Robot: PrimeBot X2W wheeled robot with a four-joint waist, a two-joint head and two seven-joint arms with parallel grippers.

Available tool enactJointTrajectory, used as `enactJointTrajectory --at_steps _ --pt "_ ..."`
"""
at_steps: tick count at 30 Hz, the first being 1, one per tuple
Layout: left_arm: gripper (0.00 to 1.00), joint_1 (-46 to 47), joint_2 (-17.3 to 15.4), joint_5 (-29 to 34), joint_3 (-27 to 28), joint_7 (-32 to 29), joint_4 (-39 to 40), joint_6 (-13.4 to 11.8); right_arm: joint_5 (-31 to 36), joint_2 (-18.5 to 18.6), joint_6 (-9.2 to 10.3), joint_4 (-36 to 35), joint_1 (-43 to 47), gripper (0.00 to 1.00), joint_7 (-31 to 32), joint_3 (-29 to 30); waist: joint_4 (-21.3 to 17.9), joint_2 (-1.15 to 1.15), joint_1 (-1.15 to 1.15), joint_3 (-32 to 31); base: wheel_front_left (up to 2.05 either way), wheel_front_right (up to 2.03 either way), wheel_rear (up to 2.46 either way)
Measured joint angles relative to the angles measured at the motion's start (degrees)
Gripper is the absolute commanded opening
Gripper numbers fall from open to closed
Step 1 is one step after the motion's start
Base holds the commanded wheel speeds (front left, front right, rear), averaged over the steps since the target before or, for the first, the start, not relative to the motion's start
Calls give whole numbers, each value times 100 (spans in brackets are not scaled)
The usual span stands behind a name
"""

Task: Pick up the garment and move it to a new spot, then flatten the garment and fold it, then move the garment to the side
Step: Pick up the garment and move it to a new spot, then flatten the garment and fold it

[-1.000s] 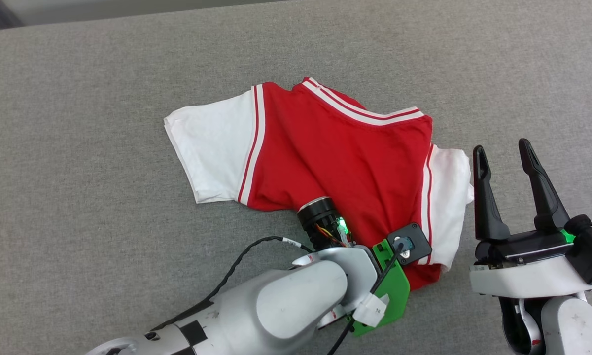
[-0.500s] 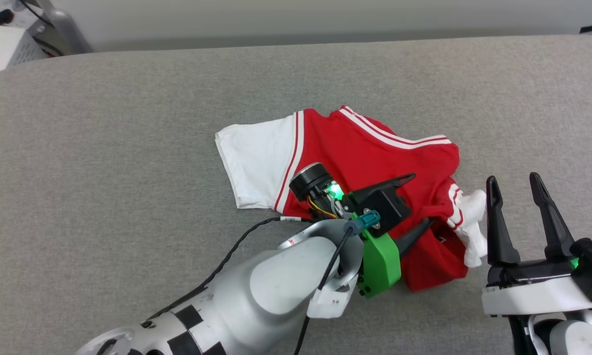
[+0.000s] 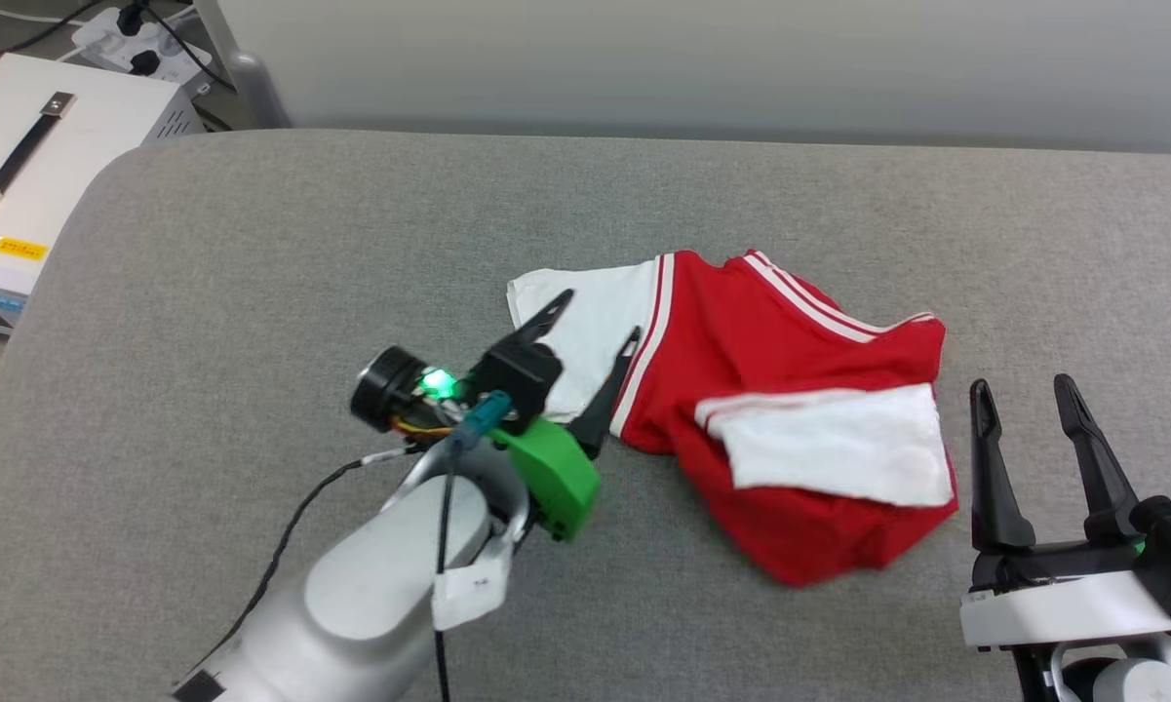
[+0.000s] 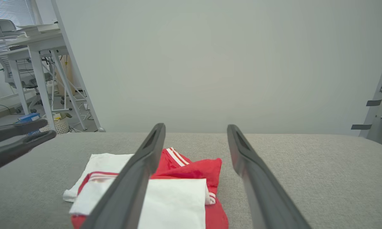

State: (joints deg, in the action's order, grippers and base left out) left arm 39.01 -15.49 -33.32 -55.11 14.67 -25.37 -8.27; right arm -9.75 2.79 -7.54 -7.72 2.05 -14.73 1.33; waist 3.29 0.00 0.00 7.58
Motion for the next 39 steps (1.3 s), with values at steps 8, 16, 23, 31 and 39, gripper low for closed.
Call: enactJointTrajectory --at_steps 8,16,23,31,39 --pt "100 -1200 -543 314 1480 0 709 -525 0 -1 0 31 76 100 0 -34 4 0 0 -153 0 0 0" --pt "100 -2560 -439 1120 3154 0 1627 -688 65 -1 0 62 247 100 0 81 40 0 0 -302 0 0 0" --pt "100 -3384 146 1774 4014 0 2081 -305 112 0 0 93 316 100 0 105 80 0 0 -431 0 0 0" --pt "100 -3843 657 2294 4387 0 2030 361 132 -1 0 188 477 100 0 108 58 0 0 -521 0 0 0" --pt "100 -3918 903 2590 4727 0 1968 687 135 0 0 216 567 100 0 165 2 0 0 -527 0 0 0"
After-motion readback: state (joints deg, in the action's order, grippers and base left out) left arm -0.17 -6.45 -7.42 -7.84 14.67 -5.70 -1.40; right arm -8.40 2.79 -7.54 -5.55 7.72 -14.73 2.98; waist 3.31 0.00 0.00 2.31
